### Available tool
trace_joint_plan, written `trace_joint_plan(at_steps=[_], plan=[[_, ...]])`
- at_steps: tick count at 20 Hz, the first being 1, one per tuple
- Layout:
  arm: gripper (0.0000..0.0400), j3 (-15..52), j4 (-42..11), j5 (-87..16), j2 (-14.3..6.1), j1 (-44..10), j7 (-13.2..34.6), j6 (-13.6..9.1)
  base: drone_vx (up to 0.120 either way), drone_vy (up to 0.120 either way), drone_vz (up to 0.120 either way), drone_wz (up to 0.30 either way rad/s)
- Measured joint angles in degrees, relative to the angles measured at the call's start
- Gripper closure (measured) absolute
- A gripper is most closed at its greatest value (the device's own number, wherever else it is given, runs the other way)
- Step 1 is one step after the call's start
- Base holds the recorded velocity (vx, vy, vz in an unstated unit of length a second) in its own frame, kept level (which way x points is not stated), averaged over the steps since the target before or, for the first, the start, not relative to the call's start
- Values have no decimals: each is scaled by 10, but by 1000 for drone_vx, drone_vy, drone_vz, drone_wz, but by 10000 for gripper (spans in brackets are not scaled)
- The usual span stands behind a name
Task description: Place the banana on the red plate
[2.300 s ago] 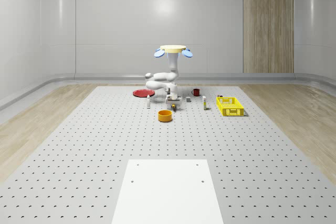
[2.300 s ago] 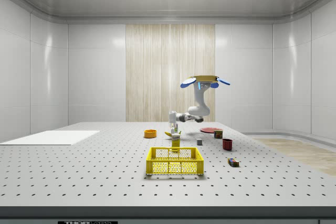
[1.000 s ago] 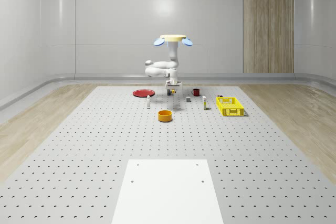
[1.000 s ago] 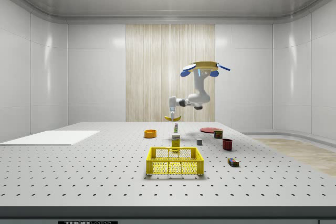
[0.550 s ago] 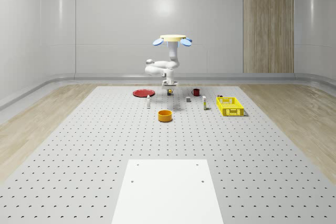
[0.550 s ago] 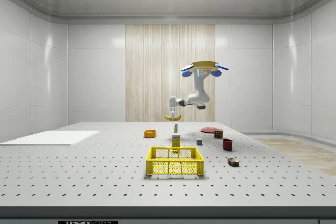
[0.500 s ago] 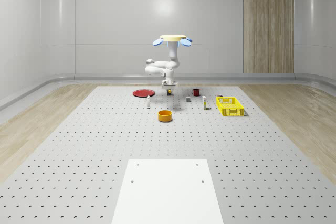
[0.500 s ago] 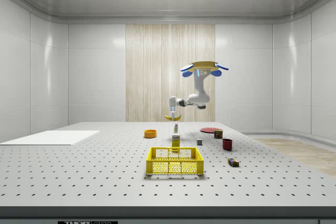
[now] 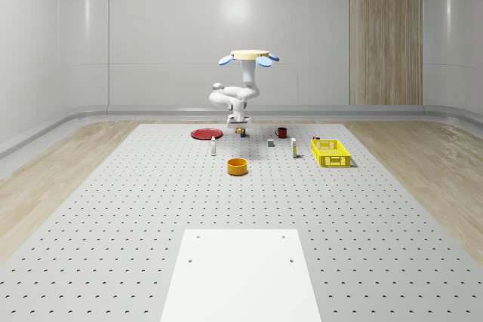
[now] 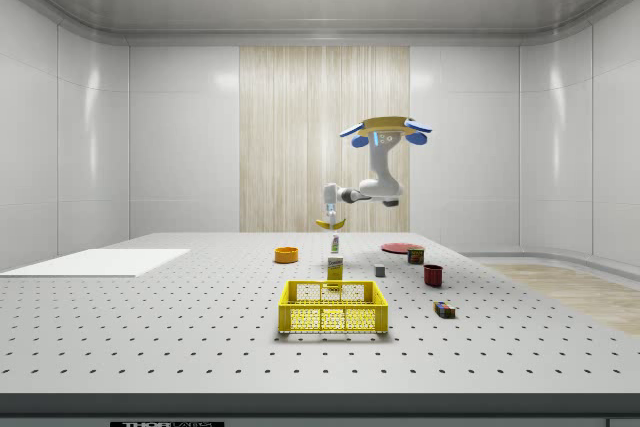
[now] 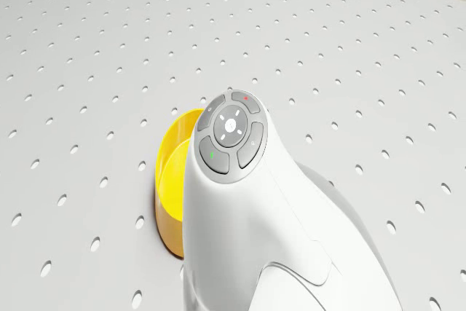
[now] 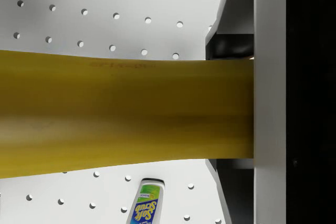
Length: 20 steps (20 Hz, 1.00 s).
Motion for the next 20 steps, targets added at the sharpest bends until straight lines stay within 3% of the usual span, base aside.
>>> trace_joint_plan(at_steps=[20], plan=[[207, 4, 1, 10, -31, -6, -337, 31, 0, 0, 0, -300]])
